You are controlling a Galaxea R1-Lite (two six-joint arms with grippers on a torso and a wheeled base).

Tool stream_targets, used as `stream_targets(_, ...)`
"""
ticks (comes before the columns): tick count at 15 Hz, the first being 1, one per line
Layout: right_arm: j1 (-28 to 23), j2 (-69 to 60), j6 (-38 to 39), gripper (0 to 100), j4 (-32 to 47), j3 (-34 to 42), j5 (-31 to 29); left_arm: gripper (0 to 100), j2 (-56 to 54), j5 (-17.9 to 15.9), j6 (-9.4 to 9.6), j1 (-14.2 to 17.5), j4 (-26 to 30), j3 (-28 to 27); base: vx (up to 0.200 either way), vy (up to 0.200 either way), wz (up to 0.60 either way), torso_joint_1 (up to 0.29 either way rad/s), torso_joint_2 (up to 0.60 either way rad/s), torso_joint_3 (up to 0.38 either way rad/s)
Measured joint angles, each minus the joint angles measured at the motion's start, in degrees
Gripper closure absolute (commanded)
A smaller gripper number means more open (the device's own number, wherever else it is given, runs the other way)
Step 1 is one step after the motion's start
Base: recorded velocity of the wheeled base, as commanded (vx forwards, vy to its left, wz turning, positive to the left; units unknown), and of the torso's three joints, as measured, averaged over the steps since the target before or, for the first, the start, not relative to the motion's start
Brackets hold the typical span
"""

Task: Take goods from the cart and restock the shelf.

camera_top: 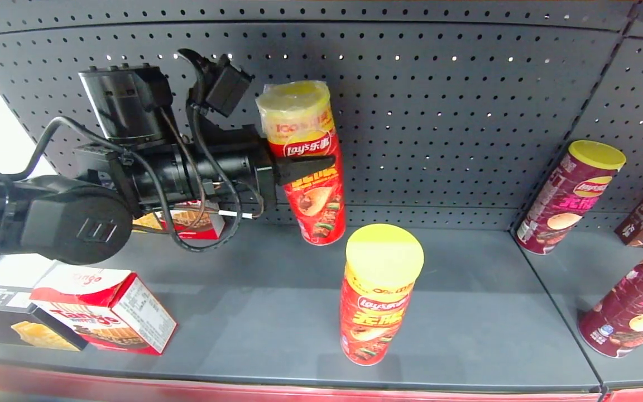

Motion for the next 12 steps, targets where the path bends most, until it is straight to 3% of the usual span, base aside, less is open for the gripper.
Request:
stream_targets(1, 0.0, 0.02, 0.0, 0, -0.02, 0.0, 0.01, 100, 0.96, 0.06, 0.85, -0.11, 3.62, -2.06, 0.0, 0.0, 0.0, 0.0, 0.0, 0.0)
stream_targets(4, 0.04, 0.04, 0.0, 0, -0.02, 0.0, 0.0, 100, 3.89, 0.05, 6.92, -0.17, 16.24, -8.35, 0.0, 0.0, 0.0, 0.0, 0.0, 0.0)
stream_targets(5, 0.04, 0.04, 0.0, 0, -0.02, 0.0, 0.01, 100, 4.99, 0.02, 7.95, -0.41, 18.51, -10.53, 0.0, 0.0, 0.0, 0.0, 0.0, 0.0)
stream_targets(12, 0.02, 0.06, 0.02, 0, -0.02, 0.0, 0.0, 100, 13.31, -0.02, 8.44, -3.75, 19.82, -21.2, 0.0, 0.0, 0.0, 0.0, 0.0, 0.0)
